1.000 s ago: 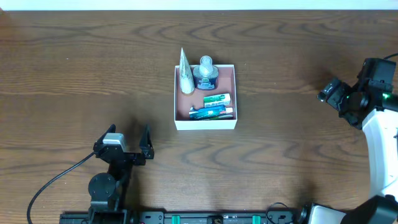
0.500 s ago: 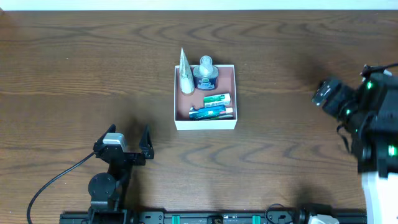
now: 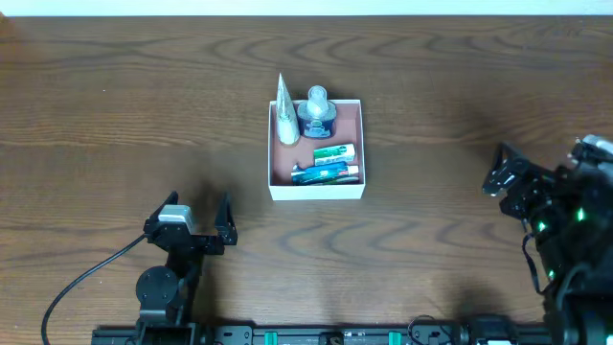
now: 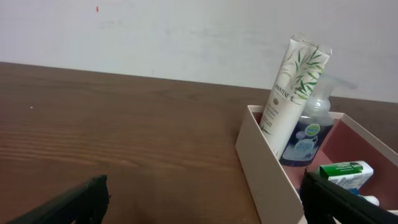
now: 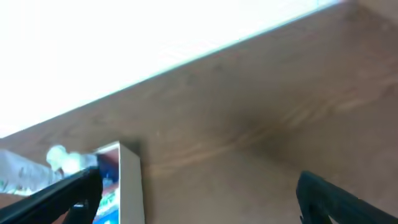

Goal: Pack container

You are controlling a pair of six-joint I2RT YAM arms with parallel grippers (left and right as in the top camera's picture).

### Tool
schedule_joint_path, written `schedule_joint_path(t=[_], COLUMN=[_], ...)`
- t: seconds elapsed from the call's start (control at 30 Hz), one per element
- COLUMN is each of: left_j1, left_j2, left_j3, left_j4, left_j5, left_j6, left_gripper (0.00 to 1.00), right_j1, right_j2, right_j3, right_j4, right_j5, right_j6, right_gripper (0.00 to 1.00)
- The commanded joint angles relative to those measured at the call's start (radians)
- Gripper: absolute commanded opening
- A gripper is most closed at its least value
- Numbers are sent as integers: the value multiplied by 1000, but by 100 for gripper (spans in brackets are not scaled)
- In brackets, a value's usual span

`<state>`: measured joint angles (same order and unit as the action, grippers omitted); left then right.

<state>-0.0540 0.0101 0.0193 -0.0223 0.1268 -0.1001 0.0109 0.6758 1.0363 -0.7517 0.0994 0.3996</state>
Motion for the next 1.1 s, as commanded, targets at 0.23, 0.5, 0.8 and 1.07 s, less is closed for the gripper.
schedule_joint_path(t=[0.23, 0.5, 0.8, 1.07], left_j1=[3, 3, 3, 3], left_j2=[-5, -5, -5, -5], left_j3=[-15, -15, -15, -15], left_j4=[-37, -37, -37, -37], left_j5=[12, 12, 12, 12], left_j6=[7, 7, 6, 7], left_gripper=[98, 98, 98, 98], right_j1=[10, 10, 21, 22], right_j2=[-328, -449, -630, -645], right_j3=[-481, -713, -837, -888], right_j4=[468, 735, 816, 832], right_j5=[-56, -132, -136, -188], right_j6=[-68, -145, -192, -222], right_gripper=[99, 99, 99, 99])
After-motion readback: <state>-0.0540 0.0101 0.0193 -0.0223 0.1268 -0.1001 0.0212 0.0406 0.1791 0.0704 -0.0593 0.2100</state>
